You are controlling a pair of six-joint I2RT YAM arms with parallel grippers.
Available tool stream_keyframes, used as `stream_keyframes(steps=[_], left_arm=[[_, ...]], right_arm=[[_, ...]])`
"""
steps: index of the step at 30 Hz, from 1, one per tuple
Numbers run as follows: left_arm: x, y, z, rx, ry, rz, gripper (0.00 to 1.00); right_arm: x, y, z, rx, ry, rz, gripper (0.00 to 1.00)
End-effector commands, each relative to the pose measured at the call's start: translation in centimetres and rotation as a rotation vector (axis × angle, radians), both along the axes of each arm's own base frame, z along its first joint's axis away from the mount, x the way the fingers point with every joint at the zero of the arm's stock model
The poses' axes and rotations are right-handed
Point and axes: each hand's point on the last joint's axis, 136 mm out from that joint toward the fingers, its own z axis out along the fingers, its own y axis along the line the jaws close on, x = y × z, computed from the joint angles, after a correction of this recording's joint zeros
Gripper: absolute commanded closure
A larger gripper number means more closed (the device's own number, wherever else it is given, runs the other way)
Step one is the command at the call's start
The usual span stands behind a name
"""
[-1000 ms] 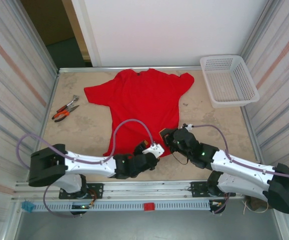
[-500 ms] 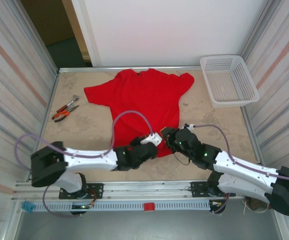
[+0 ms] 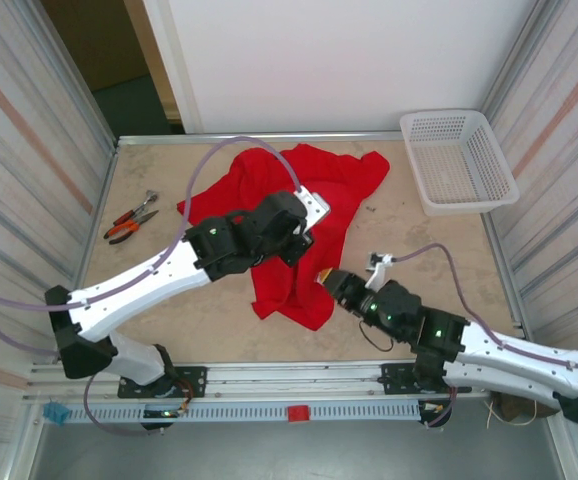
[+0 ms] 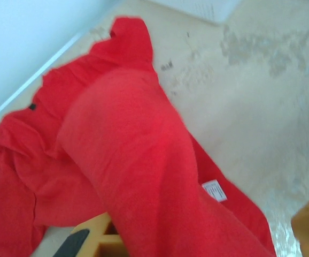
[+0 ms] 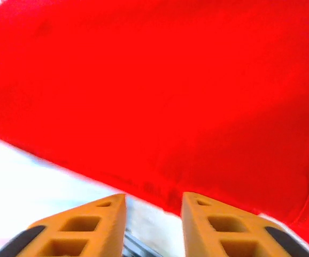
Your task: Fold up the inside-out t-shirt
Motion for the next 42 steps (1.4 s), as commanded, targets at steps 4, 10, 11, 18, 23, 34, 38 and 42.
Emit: stream_keyframes(steps=[4,10,11,18,23,34,38,42], left_arm=[[-1.6,0.5,-0.5,0.073,0.068,-0.058,1.0],[-2.3,0.9,-0.2,0.084,0.071,-0.081,1.0],[-2.5,1.0,-0.2,0.085,0.074,-0.086,1.0],[-5.0,0.2,2.6,-0.045,0.142,-0.148,1.0],[-6.3,0.3,4.5,-0.107,0.163,-0.179,1.0],[-5.5,-0.6,7.4,-0.181,0.155,-0.136,1.0],[-5.5,-0.8,7.5,-0.178,0.149,-0.147,1.0],[-5.4,-0.8,7.5,-0.172,0.145,-0.149,1.0]], right_arm=[[-1.5,4.8,-0.3,-0.16,-0.276,0.113,0.93],[0.6,7.6,-2.0,-0.297,-0.288,0.066,1.0],[1.5,7.4,-2.3,-0.302,-0.286,0.038,1.0],[6.0,4.6,-4.1,-0.483,-0.371,-0.229,1.0],[6.7,3.8,-6.0,-0.557,-0.346,-0.264,1.0],[3.1,9.0,-7.8,-0.822,-0.494,-0.291,1.0],[3.1,8.7,-9.8,-0.896,-0.478,-0.283,1.0],[2.4,9.3,-10.0,-0.968,-0.499,-0.275,1.0]])
